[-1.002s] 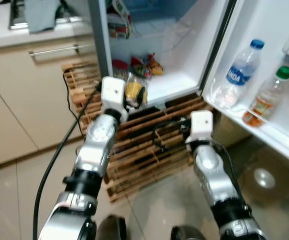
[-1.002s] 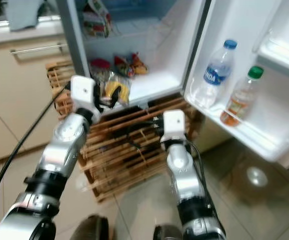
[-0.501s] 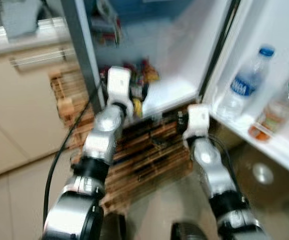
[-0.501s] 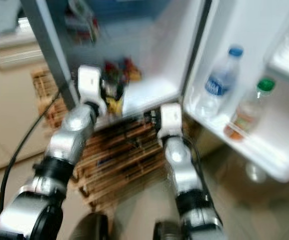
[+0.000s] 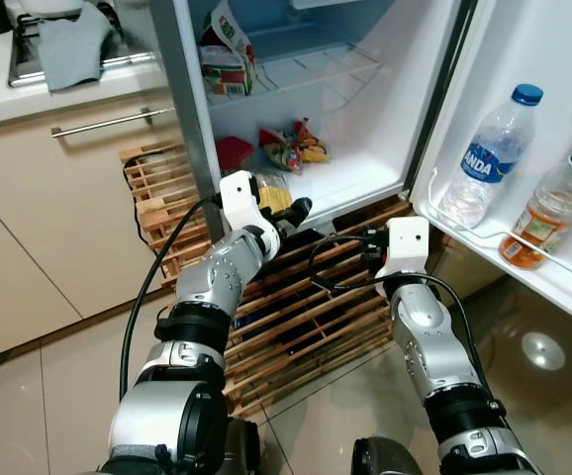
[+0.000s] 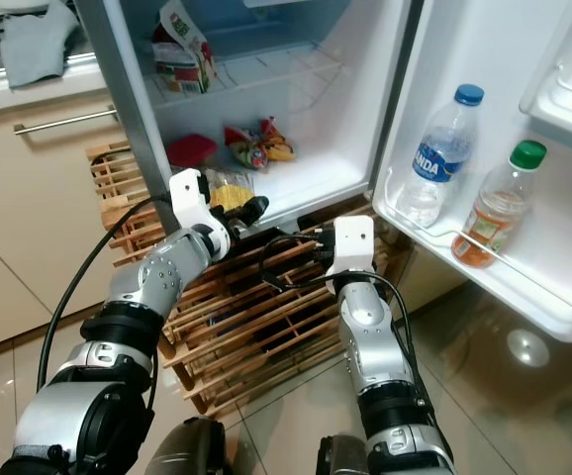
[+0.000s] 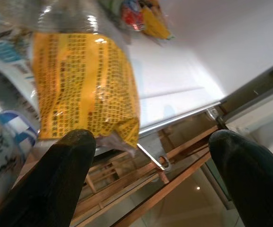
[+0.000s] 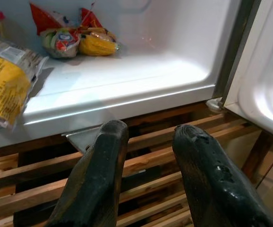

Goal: Restocking fridge

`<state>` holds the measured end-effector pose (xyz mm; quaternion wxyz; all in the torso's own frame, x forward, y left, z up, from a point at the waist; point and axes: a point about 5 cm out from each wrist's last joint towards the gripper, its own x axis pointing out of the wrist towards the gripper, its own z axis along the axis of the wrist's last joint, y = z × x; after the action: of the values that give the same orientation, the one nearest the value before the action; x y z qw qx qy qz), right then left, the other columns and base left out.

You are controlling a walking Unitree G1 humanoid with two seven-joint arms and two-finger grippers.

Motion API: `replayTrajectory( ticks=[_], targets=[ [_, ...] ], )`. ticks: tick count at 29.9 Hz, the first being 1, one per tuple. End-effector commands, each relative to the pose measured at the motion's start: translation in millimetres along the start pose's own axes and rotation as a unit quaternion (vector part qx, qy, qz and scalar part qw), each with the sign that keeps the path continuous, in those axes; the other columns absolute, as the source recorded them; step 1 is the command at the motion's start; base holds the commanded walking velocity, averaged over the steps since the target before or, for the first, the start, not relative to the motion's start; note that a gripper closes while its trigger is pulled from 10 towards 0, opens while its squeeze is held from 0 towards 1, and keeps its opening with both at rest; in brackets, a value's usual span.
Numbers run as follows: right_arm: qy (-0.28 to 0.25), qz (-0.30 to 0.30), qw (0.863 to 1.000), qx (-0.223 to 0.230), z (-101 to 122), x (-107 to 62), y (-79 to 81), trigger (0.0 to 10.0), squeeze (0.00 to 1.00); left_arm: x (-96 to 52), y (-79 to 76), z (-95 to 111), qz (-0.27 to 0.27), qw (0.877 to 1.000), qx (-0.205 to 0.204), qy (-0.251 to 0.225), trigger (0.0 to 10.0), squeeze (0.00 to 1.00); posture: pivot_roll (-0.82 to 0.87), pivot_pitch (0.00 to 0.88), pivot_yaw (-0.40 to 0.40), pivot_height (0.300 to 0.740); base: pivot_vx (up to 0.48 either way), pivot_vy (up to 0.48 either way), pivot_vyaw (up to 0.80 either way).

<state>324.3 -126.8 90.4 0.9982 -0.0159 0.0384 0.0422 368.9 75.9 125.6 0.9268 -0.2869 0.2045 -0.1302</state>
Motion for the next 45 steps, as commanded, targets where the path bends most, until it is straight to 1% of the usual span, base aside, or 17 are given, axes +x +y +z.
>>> replayTrajectory(
  ticks=[1,5,6,8,12,16,19,22,24,27,31,33,36,38,39,43,45],
  targets=[
    [-0.004,-0.001,1.000,0.002,3,-0.5,1.9,10.0,0.00,1.6,-0.6,2,0.011,1.000,-0.011,0.009,10.0,0.00,-0.11,0.000,0.088,0.675,0.000,0.000,0.00],
    [-0.001,0.001,1.000,0.001,3,-1.7,2.1,10.0,0.00,4.2,3.2,-6,0.029,0.998,-0.044,0.023,10.0,0.00,-0.11,0.000,0.086,0.675,0.000,0.000,0.00],
    [0.001,0.003,1.000,-0.001,2,-1.5,2.3,10.0,0.00,5.8,6.9,-9,0.039,0.998,-0.053,0.021,10.0,0.00,-0.11,0.000,0.085,0.675,0.000,0.000,0.00],
    [0.001,0.003,1.000,-0.002,2,-1.5,2.3,10.0,0.00,6.1,7.8,-10,0.042,0.997,-0.055,0.021,10.0,0.00,-0.11,0.000,0.085,0.675,0.000,0.000,0.00],
    [0.002,0.006,1.000,-0.004,3,0.5,3.9,10.0,0.00,9.0,13.8,-17,0.062,0.994,-0.090,0.025,10.0,0.00,-0.11,0.000,0.091,0.675,0.000,0.000,0.00],
    [0.001,0.006,1.000,-0.004,5,1.9,4.5,10.0,0.00,10.7,13.0,-19,0.066,0.992,-0.100,0.028,10.0,0.00,-0.12,0.000,0.099,0.675,0.000,0.000,0.00],
    [0.000,0.001,1.000,-0.003,5,2.5,2.2,10.0,0.00,11.0,18.6,-18,0.085,0.990,-0.114,0.018,10.0,0.00,-0.12,0.000,0.101,0.675,0.000,0.000,0.00],
    [0.000,-0.001,1.000,-0.003,6,2.3,1.9,10.0,0.00,11.7,19.7,-9,0.084,0.987,-0.136,-0.010,10.0,0.00,-0.13,0.000,0.104,0.675,0.000,0.000,0.00],
    [-0.001,-0.001,1.000,-0.003,6,1.9,1.7,10.0,0.00,12.7,16.7,-2,0.073,0.986,-0.146,-0.026,10.0,0.00,-0.13,0.000,0.105,0.675,0.000,0.000,0.00],
    [0.000,-0.002,1.000,-0.003,5,1.7,1.6,10.0,0.00,13.1,16.1,0,0.070,0.987,-0.139,-0.032,10.0,0.00,-0.13,0.000,0.110,0.675,0.000,0.000,0.00],
    [0.002,-0.002,1.000,-0.003,4,1.9,2.9,10.0,0.00,11.9,22.5,2,0.090,0.984,-0.147,-0.045,10.0,0.00,-0.13,0.000,0.115,0.675,0.000,0.000,0.00],
    [0.004,0.000,1.000,-0.003,3,2.0,4.6,10.0,0.00,11.4,25.0,8,0.101,0.980,-0.161,-0.067,10.0,0.00,-0.14,0.000,0.118,0.675,0.000,0.000,0.00],
    [0.005,0.001,1.000,-0.003,2,2.1,5.2,10.0,0.00,11.3,25.4,11,0.104,0.978,-0.167,-0.076,10.0,0.00,-0.14,0.000,0.120,0.675,0.000,0.000,0.00],
    [0.004,0.001,1.000,-0.004,2,2.1,5.9,10.0,0.00,11.3,24.4,16,0.103,0.975,-0.173,-0.090,10.0,0.00,-0.15,0.000,0.126,0.675,0.000,0.000,0.00],
    [0.002,0.000,1.000,-0.005,3,2.0,5.6,10.0,0.00,11.9,20.6,23,0.091,0.975,-0.174,-0.103,10.0,0.00,-0.15,0.000,0.131,0.675,0.000,0.000,0.00],
    [0.000,-0.005,1.000,-0.005,4,1.5,3.3,10.0,0.00,12.5,14.8,34,0.070,0.977,-0.165,-0.119,10.0,0.00,-0.16,0.000,0.134,0.675,0.000,0.000,0.00],
    [0.000,-0.006,1.000,-0.005,4,1.4,3.0,10.0,0.00,12.6,13.8,35,0.067,0.977,-0.163,-0.120,10.0,0.00,-0.16,0.000,0.134,0.675,0.000,0.000,0.00]
  ],
)
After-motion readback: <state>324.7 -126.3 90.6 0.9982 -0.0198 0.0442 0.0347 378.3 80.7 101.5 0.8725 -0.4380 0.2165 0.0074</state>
